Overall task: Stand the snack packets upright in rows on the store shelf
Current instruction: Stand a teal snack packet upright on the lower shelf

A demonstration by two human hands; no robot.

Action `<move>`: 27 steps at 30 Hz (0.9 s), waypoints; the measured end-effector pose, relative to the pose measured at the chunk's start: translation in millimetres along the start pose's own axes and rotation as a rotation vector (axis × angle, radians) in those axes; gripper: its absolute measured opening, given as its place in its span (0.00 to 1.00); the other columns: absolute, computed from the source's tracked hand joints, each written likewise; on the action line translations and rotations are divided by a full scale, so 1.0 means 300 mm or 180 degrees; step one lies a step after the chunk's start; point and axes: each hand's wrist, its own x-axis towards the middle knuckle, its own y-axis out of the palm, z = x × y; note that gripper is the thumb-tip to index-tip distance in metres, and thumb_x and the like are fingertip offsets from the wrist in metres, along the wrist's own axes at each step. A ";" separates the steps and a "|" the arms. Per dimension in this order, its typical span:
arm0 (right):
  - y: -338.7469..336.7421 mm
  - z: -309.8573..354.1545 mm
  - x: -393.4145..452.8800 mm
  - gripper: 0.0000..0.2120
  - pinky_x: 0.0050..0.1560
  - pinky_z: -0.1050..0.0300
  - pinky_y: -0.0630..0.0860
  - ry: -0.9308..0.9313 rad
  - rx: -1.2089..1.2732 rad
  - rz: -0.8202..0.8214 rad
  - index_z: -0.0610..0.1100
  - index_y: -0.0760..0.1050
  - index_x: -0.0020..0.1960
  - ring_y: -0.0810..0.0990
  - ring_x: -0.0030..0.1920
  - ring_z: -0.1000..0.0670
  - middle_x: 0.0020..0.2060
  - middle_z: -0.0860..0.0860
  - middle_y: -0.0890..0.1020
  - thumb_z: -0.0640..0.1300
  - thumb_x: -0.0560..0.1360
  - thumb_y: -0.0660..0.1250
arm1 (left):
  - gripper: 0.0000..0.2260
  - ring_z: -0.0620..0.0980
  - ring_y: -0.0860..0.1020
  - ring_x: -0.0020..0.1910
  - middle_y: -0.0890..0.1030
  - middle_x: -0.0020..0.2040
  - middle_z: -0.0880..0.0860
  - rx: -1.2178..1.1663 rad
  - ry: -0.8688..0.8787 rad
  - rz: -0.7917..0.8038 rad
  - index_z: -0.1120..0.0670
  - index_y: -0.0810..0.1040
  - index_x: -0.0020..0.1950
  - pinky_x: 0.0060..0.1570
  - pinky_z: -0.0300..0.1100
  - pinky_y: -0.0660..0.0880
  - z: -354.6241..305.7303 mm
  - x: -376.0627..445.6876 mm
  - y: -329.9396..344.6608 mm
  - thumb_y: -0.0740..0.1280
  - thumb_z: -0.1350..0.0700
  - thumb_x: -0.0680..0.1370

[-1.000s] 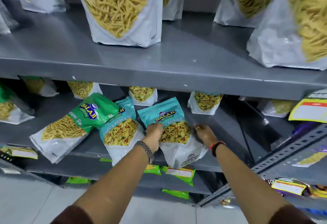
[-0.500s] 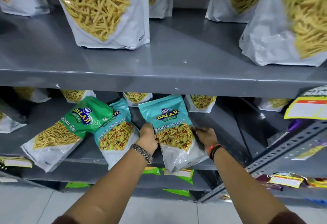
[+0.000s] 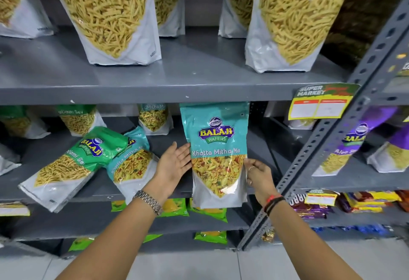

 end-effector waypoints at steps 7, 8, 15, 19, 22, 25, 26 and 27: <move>-0.005 0.029 -0.009 0.10 0.19 0.70 0.66 -0.0117 0.0201 -0.0059 0.41 0.76 0.43 0.70 0.26 0.55 0.29 0.50 0.73 0.36 0.77 0.57 | 0.26 0.54 0.67 0.72 0.68 0.73 0.58 -0.0069 0.0131 0.0272 0.60 0.65 0.72 0.65 0.45 0.65 -0.004 -0.009 0.033 0.49 0.45 0.81; 0.000 0.043 0.000 0.09 0.19 0.70 0.65 -0.0146 0.0222 -0.0085 0.40 0.76 0.44 0.69 0.26 0.54 0.29 0.50 0.72 0.35 0.77 0.57 | 0.27 0.54 0.67 0.72 0.68 0.73 0.58 -0.0097 0.0164 0.0298 0.61 0.65 0.72 0.65 0.45 0.64 -0.013 -0.001 0.040 0.48 0.45 0.81; 0.072 0.128 0.145 0.13 0.38 0.58 0.69 -0.0396 0.0430 -0.0376 0.47 0.71 0.35 0.70 0.34 0.53 0.33 0.49 0.75 0.40 0.77 0.60 | 0.29 0.53 0.67 0.71 0.69 0.72 0.58 -0.0282 0.0368 0.0461 0.62 0.64 0.72 0.72 0.44 0.60 -0.067 0.119 0.098 0.50 0.43 0.79; 0.105 0.131 0.232 0.11 0.51 0.51 0.72 -0.0312 0.0453 -0.0581 0.48 0.72 0.36 0.75 0.45 0.48 0.40 0.47 0.78 0.44 0.77 0.61 | 0.25 0.52 0.67 0.71 0.68 0.73 0.58 -0.0380 0.0466 0.0316 0.61 0.64 0.72 0.69 0.41 0.62 -0.050 0.209 0.113 0.52 0.49 0.79; 0.109 0.114 0.255 0.06 0.49 0.53 0.72 -0.0370 0.0232 -0.0616 0.45 0.72 0.42 0.75 0.46 0.47 0.42 0.46 0.79 0.43 0.77 0.61 | 0.24 0.52 0.66 0.72 0.68 0.73 0.57 -0.0475 0.0508 0.0209 0.62 0.64 0.72 0.68 0.41 0.62 -0.022 0.251 0.118 0.52 0.53 0.79; 0.088 0.094 0.280 0.04 0.53 0.53 0.74 -0.0463 0.0097 -0.0554 0.44 0.73 0.47 0.77 0.49 0.46 0.47 0.44 0.80 0.42 0.77 0.60 | 0.20 0.50 0.69 0.68 0.71 0.67 0.54 -0.0356 0.0648 0.0149 0.61 0.67 0.68 0.66 0.39 0.63 -0.002 0.258 0.134 0.50 0.54 0.80; 0.077 0.089 0.285 0.05 0.56 0.50 0.76 -0.0425 0.0084 -0.0519 0.46 0.74 0.45 0.78 0.51 0.45 0.49 0.45 0.81 0.43 0.77 0.60 | 0.18 0.49 0.69 0.67 0.71 0.66 0.54 -0.0281 0.0696 0.0130 0.59 0.68 0.67 0.65 0.39 0.63 0.000 0.255 0.139 0.50 0.54 0.81; 0.063 0.079 0.295 0.05 0.59 0.46 0.76 -0.0350 0.0079 -0.0503 0.49 0.75 0.44 0.79 0.53 0.44 0.51 0.45 0.82 0.44 0.76 0.61 | 0.18 0.49 0.68 0.69 0.71 0.67 0.53 -0.0165 0.0733 0.0103 0.58 0.68 0.67 0.66 0.39 0.62 0.002 0.250 0.138 0.50 0.53 0.81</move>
